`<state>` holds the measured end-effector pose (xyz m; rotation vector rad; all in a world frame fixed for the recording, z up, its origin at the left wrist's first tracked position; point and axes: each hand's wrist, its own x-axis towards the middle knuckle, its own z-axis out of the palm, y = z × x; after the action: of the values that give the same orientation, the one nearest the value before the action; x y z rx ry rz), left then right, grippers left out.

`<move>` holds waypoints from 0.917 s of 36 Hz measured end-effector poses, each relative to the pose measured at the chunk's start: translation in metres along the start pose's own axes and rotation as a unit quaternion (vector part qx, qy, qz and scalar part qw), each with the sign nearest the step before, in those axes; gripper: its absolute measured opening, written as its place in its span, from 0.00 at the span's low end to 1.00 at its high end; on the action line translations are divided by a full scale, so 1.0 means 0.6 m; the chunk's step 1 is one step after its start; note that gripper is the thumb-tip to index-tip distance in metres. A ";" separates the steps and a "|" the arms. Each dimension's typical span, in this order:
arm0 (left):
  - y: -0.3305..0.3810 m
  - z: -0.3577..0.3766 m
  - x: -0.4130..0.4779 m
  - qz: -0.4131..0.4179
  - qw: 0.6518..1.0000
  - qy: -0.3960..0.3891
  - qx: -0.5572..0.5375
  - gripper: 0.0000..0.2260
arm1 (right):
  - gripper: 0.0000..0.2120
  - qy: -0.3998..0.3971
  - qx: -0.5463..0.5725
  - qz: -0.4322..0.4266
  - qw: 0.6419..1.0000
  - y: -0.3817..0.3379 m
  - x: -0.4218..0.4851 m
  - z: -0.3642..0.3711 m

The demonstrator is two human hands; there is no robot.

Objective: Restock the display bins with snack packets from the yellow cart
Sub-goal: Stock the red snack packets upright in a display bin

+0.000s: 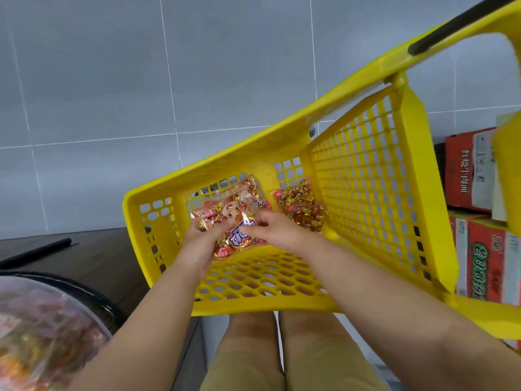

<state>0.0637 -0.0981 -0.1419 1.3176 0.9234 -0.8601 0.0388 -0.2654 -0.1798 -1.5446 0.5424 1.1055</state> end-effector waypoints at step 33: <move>-0.007 0.008 0.018 -0.045 0.999 -0.017 0.003 0.20 | 0.15 0.038 0.054 0.014 0.998 -0.009 -0.005 -0.061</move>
<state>0.0649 -0.1032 -0.1534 1.2710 0.9597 -0.9518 0.0548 -0.2989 -0.1764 -1.4927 0.6675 1.0251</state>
